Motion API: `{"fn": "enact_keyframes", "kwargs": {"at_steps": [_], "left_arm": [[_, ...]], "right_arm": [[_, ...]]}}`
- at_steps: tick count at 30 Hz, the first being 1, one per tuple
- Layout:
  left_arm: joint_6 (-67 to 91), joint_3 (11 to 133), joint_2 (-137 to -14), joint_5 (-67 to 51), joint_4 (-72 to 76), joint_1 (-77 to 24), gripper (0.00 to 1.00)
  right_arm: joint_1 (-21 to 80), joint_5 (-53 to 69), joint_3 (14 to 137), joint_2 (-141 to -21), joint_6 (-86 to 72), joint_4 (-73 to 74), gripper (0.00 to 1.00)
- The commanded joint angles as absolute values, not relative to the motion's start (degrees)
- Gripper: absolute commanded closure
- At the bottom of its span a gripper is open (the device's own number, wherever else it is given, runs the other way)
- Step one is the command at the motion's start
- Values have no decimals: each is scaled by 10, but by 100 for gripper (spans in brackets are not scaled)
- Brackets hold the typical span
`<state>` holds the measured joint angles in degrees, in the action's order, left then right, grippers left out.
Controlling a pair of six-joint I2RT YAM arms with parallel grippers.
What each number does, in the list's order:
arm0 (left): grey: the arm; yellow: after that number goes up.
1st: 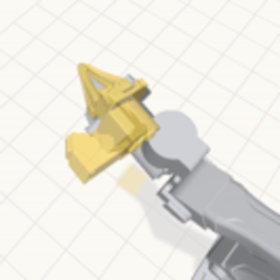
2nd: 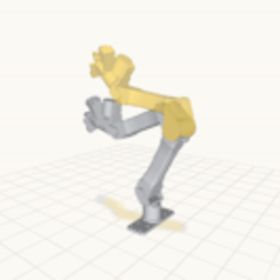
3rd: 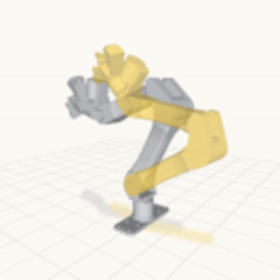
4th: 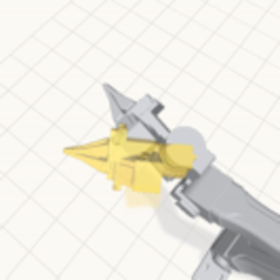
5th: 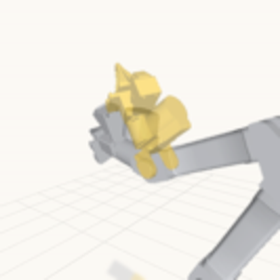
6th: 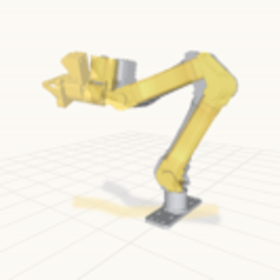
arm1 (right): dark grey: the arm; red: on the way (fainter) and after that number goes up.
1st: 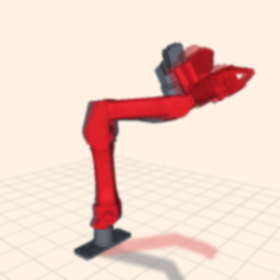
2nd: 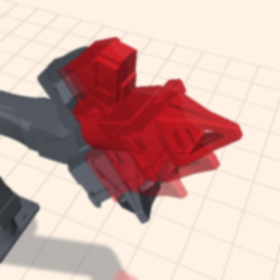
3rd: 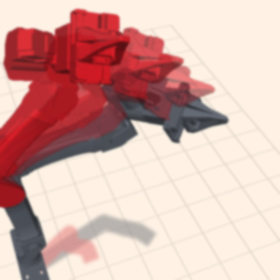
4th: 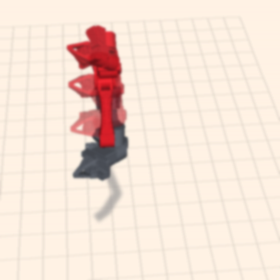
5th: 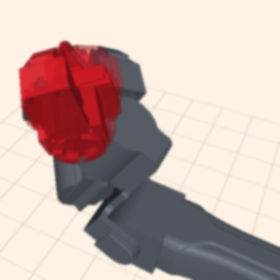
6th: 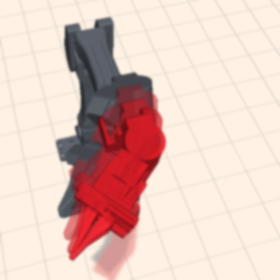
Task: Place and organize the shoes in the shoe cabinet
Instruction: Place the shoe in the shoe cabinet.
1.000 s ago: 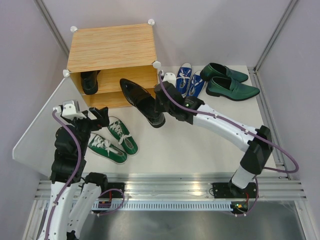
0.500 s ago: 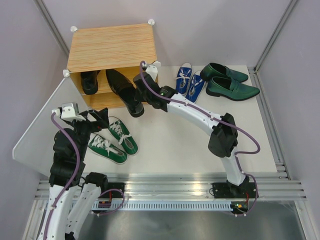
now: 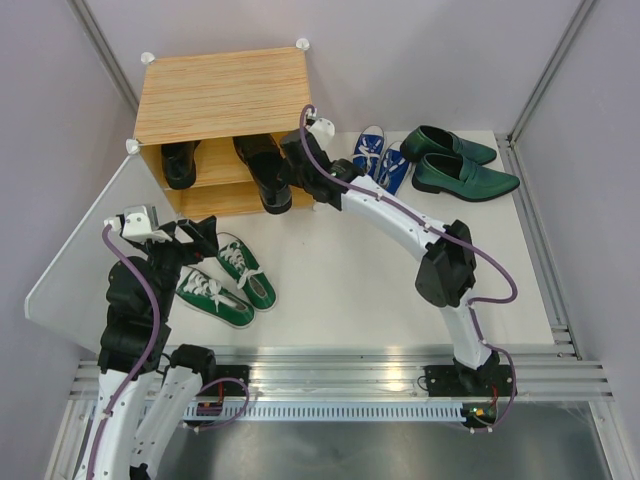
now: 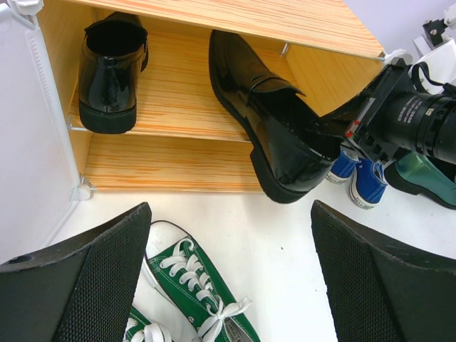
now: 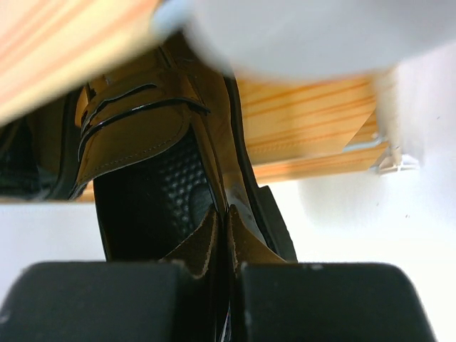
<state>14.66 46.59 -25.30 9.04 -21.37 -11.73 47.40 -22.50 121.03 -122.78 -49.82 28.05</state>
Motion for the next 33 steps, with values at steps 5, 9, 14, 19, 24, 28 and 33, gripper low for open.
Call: {"fn": "enact_keyframes", "kwargs": {"at_steps": [5, 9, 14, 19, 24, 28, 33], "left_arm": [[130, 483, -254, 89, -214, -119, 6], [131, 482, -254, 85, -214, -119, 6], [133, 481, -253, 81, -214, -119, 5], [134, 481, -252, 79, -212, -120, 5], [134, 479, -252, 77, -212, -120, 5], [134, 479, -252, 76, -212, -120, 5], [134, 479, -253, 75, -211, -121, 5]], "right_arm": [[463, -265, 1265, -1222, -553, 180, 99], [461, -265, 1280, -1243, -562, 173, 99], [461, -259, 1281, -1256, -566, 172, 99], [457, -250, 1284, -1264, -569, 170, 89], [454, -238, 1285, -1267, -567, 163, 78], [449, -222, 1286, -1267, -564, 157, 65], [447, -196, 1298, -1267, -550, 142, 57]]}}
